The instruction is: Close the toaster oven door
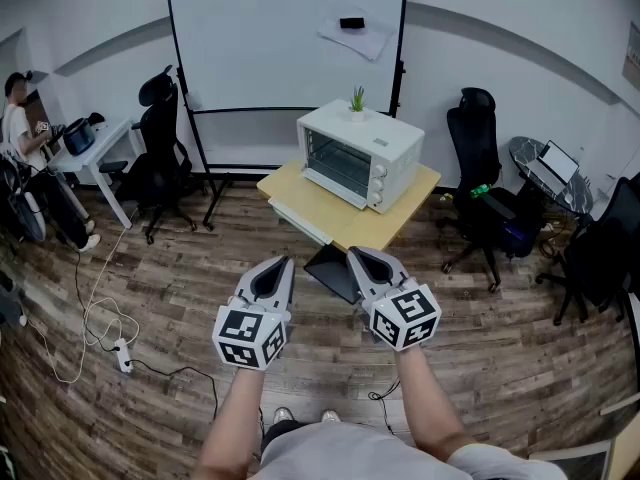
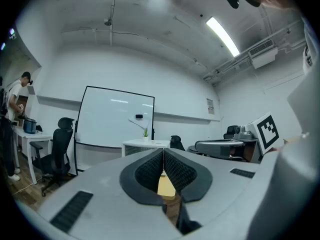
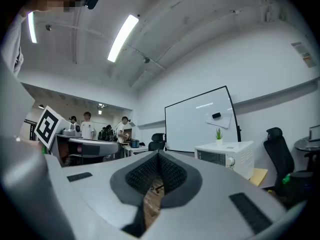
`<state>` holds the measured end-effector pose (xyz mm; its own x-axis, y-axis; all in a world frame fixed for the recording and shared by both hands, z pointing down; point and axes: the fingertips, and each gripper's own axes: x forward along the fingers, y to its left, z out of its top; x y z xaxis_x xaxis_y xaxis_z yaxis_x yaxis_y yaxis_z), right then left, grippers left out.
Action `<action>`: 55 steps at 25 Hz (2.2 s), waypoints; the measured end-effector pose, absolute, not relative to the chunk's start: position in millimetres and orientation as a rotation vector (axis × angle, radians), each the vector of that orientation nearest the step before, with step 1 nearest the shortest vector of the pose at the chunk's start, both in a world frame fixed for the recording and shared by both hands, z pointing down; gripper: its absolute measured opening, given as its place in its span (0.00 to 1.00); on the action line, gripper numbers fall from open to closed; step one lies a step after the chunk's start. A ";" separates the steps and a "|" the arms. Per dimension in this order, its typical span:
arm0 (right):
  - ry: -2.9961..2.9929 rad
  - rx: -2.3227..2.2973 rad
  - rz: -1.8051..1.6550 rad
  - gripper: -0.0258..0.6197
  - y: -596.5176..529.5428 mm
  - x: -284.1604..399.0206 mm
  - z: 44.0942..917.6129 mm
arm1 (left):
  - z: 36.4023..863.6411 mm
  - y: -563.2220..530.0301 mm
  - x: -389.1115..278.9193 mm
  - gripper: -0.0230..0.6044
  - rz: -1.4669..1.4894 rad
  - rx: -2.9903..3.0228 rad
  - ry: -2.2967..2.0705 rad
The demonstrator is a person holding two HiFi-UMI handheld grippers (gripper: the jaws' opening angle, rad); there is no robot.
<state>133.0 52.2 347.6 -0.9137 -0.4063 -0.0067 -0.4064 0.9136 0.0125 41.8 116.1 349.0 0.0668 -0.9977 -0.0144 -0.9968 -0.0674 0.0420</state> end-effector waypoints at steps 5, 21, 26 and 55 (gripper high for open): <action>3.062 -0.653 -0.001 0.04 48.8 132.1 346.6 | 348.7 112.5 42.7 0.06 -0.056 2.282 -2.123; 3.075 -0.669 0.045 0.04 47.4 131.7 346.0 | 352.9 109.5 46.4 0.06 -0.039 2.289 -2.132; 3.078 -0.672 0.042 0.04 47.9 130.2 347.0 | 354.1 110.7 47.2 0.06 -0.050 2.312 -2.115; 3.080 -0.652 0.034 0.04 30.2 132.0 347.8 | 358.1 94.1 46.8 0.53 -0.046 2.294 -2.108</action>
<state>132.0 30.2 347.8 -0.9142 -0.4053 0.0024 -0.4051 0.9140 0.0227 46.8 94.1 358.1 0.0845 -0.9964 -0.0047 -0.9957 -0.0846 0.0389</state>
